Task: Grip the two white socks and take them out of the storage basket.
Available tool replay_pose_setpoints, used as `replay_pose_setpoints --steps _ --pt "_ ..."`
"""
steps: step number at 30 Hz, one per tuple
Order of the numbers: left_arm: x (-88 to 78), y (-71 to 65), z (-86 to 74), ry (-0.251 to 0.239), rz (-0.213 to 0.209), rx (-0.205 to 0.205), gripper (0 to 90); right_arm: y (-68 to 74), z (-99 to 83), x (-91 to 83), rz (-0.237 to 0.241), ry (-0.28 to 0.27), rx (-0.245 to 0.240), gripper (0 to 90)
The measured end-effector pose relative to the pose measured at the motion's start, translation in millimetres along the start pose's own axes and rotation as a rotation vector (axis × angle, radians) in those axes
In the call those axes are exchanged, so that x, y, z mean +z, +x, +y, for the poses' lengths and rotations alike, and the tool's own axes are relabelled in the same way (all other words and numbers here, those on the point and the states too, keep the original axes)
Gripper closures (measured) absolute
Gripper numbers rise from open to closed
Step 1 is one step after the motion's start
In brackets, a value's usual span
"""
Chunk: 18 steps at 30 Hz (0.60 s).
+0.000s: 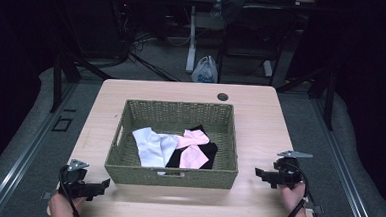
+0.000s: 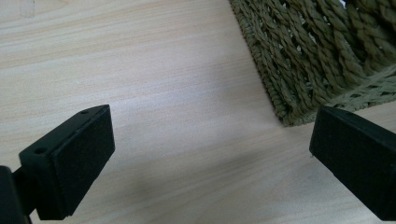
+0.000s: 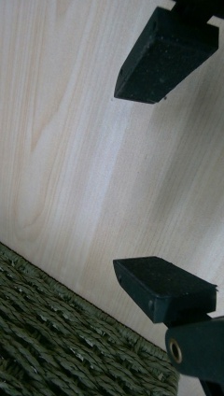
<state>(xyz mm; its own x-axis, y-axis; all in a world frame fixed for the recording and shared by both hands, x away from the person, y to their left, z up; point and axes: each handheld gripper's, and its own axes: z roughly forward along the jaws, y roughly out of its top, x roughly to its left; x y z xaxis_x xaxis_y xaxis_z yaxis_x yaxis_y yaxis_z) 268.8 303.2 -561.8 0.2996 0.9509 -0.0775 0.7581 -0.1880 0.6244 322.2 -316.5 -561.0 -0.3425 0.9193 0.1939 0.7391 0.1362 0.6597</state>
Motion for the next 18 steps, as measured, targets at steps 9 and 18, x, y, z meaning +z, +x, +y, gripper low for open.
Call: replay_pose_setpoints --steps 9,18 --pt "2.0 -2.3 2.2 0.013 0.007 0.027 0.7 1.2 -1.2 -0.9 0.000 0.005 -0.006 14.6" --pt "-8.1 1.2 1.6 0.003 0.004 0.028 0.4 3.5 -0.8 -1.4 0.009 0.002 -0.018 14.6"
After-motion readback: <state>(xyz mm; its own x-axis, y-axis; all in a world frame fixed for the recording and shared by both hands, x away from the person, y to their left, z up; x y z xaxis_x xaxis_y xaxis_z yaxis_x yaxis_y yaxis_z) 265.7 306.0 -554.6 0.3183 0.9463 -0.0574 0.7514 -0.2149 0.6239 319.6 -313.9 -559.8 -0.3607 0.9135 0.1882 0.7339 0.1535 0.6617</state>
